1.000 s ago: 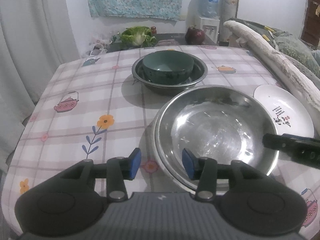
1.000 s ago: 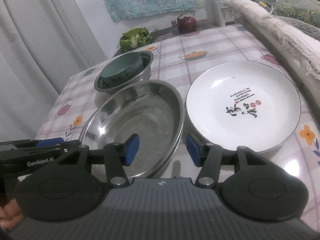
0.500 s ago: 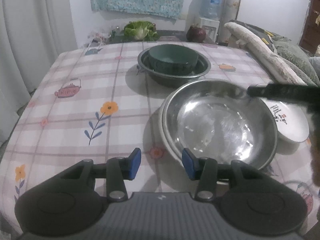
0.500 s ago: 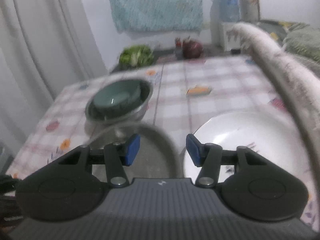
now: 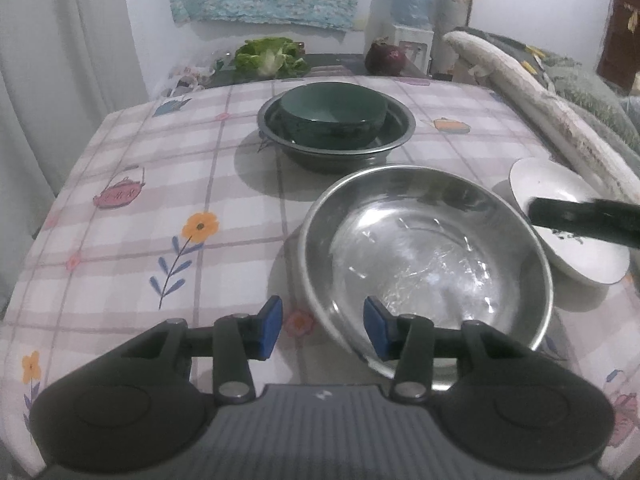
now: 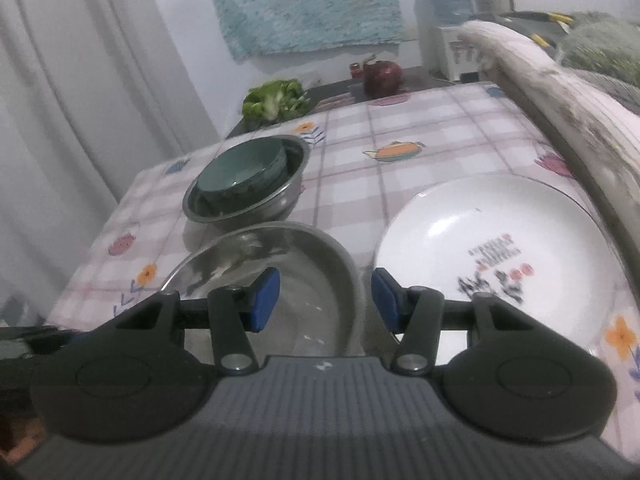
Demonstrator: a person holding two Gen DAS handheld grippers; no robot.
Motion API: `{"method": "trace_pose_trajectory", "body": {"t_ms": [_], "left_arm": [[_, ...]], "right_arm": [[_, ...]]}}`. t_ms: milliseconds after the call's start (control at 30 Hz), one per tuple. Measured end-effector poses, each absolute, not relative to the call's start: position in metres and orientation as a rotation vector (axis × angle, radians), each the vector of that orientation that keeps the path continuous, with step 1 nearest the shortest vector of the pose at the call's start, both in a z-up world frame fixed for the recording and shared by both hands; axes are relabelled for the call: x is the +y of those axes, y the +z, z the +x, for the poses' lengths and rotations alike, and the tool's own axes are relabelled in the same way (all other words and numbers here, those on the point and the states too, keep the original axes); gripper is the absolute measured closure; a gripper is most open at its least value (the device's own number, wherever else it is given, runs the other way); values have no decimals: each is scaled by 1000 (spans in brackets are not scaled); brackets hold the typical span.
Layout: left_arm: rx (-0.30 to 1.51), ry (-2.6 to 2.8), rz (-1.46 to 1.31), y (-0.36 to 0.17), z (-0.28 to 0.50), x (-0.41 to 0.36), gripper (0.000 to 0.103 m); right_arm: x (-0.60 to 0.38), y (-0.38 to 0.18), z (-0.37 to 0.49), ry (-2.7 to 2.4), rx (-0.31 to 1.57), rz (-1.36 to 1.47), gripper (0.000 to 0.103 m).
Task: Organize plates and bowls
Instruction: 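Open the right tool and move it to the white plate rim while the left tool carries the bowls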
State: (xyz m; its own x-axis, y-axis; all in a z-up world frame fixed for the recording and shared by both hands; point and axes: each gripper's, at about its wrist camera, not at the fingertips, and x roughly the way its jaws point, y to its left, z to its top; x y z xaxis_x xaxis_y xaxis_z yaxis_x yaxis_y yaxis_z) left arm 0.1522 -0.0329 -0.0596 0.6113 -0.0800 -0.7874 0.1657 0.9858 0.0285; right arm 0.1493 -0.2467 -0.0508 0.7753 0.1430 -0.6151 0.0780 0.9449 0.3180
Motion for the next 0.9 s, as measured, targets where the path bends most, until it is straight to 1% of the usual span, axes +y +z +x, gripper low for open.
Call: {"method": "trace_pose_trajectory", "body": {"t_ms": [33,100,133,400,533,600,667,733,800,900], "left_arm": [[908,-134,115,-62,154,-36,62],[926,-115,135,-66,156,-39,73],[936,-106,140,-68,157,-40,75],[933,-57,160,-70,149,-30,76],[943,-29,133,-68,146,-16,74],[945,-18,130,-67,144,-13,68],[938,-14,120,-63,141,-10,66],[916,-4,125,-58,135,-10,64],[877,13,136,-50,129,-11,59],[810,9,118,-32,120,-17,57]], "right_arm": [[-252,-51,143,29,685,356,53],[-260,-53,131,13,685,384,53],[-264,-53,124,5,686,393,53],[-289,-63,103,-33,695,449,53],[-294,-66,97,-27,690,463,53],[-296,-67,96,-23,690,471,53],[-298,-69,94,-21,688,479,53],[-300,-68,90,-20,681,484,53],[-304,-67,86,-22,673,484,52],[-314,-65,78,-32,660,479,52]]}}
